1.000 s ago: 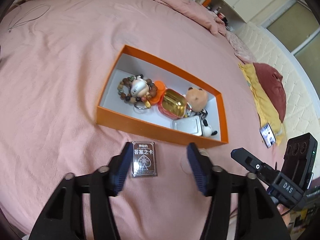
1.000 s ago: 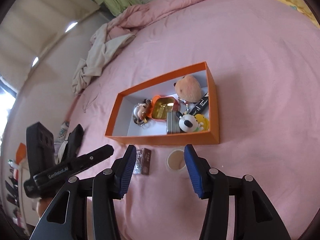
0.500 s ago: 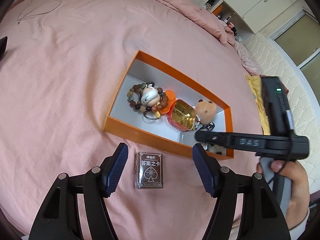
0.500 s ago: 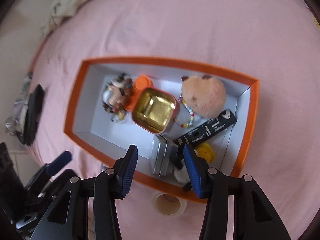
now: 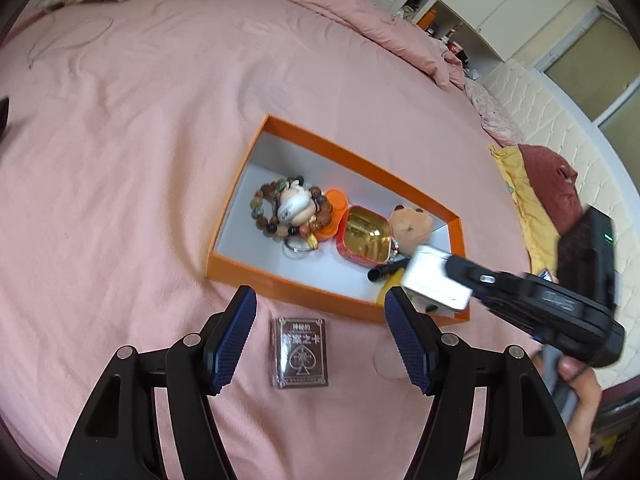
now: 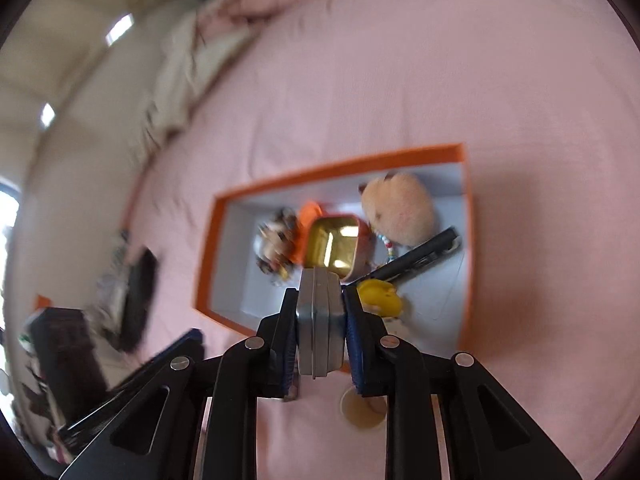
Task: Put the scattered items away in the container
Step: 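Grasp the silver metal case with the right gripper while the left reaches into the box, then grasp the white figure keychain with the left gripper while the right holds the silver case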
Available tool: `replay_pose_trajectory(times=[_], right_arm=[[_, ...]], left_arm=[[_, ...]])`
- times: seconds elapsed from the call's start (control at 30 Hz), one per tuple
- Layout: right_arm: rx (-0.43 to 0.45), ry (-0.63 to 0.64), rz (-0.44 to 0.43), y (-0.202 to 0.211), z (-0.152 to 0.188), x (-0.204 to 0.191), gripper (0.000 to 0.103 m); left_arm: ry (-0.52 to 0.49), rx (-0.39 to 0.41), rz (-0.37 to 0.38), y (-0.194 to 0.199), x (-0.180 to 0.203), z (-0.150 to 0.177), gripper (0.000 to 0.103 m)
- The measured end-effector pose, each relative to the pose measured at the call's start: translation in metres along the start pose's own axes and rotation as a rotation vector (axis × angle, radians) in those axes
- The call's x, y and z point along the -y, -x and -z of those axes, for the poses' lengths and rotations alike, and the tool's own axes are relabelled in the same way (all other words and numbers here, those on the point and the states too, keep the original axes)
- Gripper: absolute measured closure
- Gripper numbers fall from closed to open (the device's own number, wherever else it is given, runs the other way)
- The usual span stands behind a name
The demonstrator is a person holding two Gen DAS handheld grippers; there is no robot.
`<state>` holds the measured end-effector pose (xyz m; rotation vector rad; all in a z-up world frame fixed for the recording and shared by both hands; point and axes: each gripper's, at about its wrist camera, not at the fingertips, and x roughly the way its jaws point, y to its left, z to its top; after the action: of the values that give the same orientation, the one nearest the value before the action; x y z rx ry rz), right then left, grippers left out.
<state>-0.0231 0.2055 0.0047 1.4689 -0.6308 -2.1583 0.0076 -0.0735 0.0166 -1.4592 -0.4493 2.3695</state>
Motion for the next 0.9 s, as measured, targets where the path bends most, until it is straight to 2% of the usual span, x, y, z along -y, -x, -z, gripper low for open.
replay_pose_trajectory(times=[0.1,0.2,0.27,0.4,0.47,0.5,0.53,0.57,0.6,0.63,0.67,0.7,0.77,0.83,0.9], right_arm=[[0.113,-0.037,-0.032,0.036,0.015,0.014,0.082],[0.150,-0.105,-0.053,0.050,0.023,0.027,0.082],[0.154,-0.155,-0.071,0.052,0.022,0.034,0.082],[0.162,-0.162,-0.094,0.049,0.013,0.031,0.082],[0.156,-0.154,-0.102,0.046,0.012,0.029,0.082],[0.151,-0.153,-0.107,0.046,0.013,0.029,0.082],[0.145,-0.154,-0.113,0.044,0.013,0.029,0.082],[0.142,-0.155,-0.116,0.044,0.015,0.028,0.082],[0.139,-0.155,-0.118,0.042,0.015,0.028,0.082],[0.137,-0.156,-0.119,0.041,0.016,0.027,0.082],[0.136,-0.157,-0.120,0.041,0.017,0.027,0.082],[0.135,-0.156,-0.121,0.041,0.018,0.026,0.082],[0.136,-0.155,-0.119,0.042,0.018,0.026,0.081],[0.139,-0.157,-0.120,0.042,0.018,0.027,0.081],[0.148,-0.166,-0.121,0.043,0.017,0.029,0.081]], left_arm=[[-0.072,0.013,-0.032,-0.007,0.012,-0.017,0.036],[-0.181,0.021,-0.121,-0.023,0.027,-0.036,0.037],[-0.298,-0.017,-0.199,-0.047,0.040,-0.047,0.042],[-0.466,-0.137,-0.341,-0.096,0.049,-0.049,0.042],[-0.493,-0.177,-0.408,-0.115,0.044,-0.047,0.043],[-0.503,-0.170,-0.411,-0.117,0.043,-0.047,0.043],[-0.503,-0.177,-0.400,-0.117,0.043,-0.049,0.049],[-0.476,-0.195,-0.359,-0.116,0.041,-0.051,0.061],[-0.466,-0.177,-0.386,-0.113,0.038,-0.052,0.069],[-0.457,-0.170,-0.400,-0.111,0.036,-0.054,0.081],[-0.437,-0.170,-0.385,-0.108,0.032,-0.054,0.089],[-0.394,-0.166,-0.343,-0.102,0.027,-0.057,0.090],[-0.265,-0.157,-0.189,-0.083,0.014,-0.065,0.090],[-0.212,-0.132,-0.102,-0.066,0.008,-0.069,0.090],[-0.192,-0.105,-0.060,-0.053,0.004,-0.069,0.090]])
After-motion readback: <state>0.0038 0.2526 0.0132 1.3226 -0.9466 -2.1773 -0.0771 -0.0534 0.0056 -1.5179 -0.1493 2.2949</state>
